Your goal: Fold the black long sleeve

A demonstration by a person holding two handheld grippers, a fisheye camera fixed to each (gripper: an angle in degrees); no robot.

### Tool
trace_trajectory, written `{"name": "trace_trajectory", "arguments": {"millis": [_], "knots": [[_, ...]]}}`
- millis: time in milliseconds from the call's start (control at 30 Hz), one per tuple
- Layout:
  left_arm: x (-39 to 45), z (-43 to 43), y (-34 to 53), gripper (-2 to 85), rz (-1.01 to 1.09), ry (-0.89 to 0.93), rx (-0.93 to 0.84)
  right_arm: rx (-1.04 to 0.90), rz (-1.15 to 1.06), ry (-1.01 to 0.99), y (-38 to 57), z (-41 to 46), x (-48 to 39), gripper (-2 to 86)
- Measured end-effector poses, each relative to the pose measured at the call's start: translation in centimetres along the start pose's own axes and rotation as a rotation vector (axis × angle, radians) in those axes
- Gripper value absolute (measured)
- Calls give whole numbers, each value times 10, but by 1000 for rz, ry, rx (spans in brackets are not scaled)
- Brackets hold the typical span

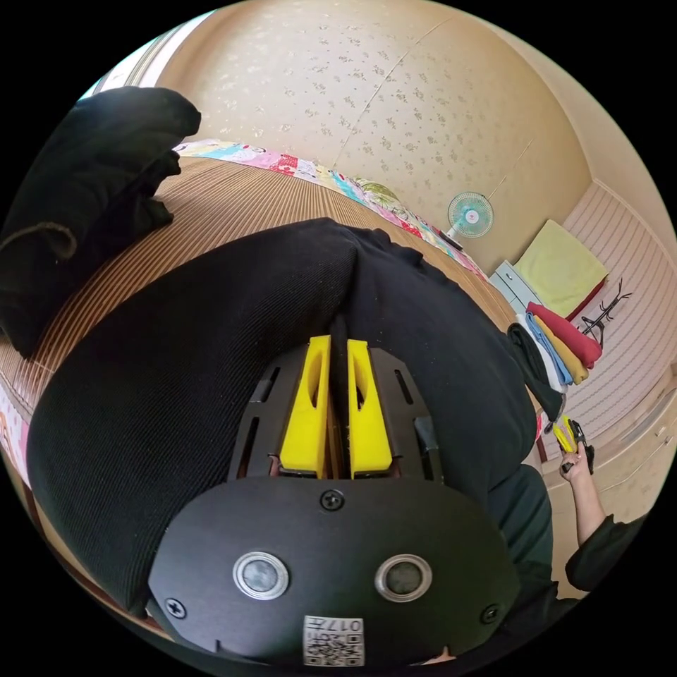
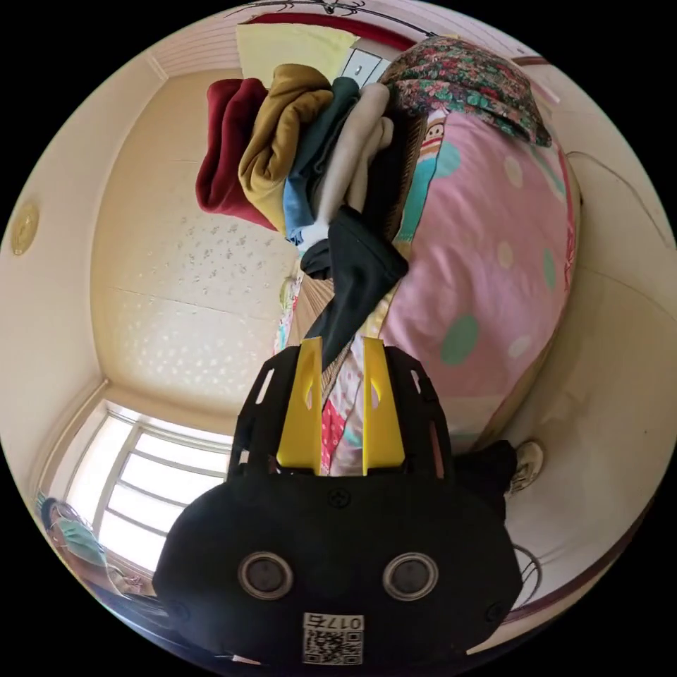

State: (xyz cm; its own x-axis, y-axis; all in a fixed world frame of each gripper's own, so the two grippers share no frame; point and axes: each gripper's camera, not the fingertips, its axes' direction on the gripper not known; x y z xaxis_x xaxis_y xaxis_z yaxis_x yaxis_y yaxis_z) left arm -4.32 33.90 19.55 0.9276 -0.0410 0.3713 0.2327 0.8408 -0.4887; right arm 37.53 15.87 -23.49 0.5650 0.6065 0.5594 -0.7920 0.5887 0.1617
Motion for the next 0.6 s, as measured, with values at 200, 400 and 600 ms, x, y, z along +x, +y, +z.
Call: {"name": "trace_trajectory", "arguments": {"millis": [200, 400, 600], "knots": [[1, -12, 3, 51, -2, 10, 3, -20, 178, -69, -12, 8, 38, 86], [2, -22, 4, 51, -3, 13, 6, 8, 167, -1, -16, 1, 25, 71], [6, -30, 4, 51, 5, 2, 12, 69, -271, 246, -8, 27, -134, 30]]}}
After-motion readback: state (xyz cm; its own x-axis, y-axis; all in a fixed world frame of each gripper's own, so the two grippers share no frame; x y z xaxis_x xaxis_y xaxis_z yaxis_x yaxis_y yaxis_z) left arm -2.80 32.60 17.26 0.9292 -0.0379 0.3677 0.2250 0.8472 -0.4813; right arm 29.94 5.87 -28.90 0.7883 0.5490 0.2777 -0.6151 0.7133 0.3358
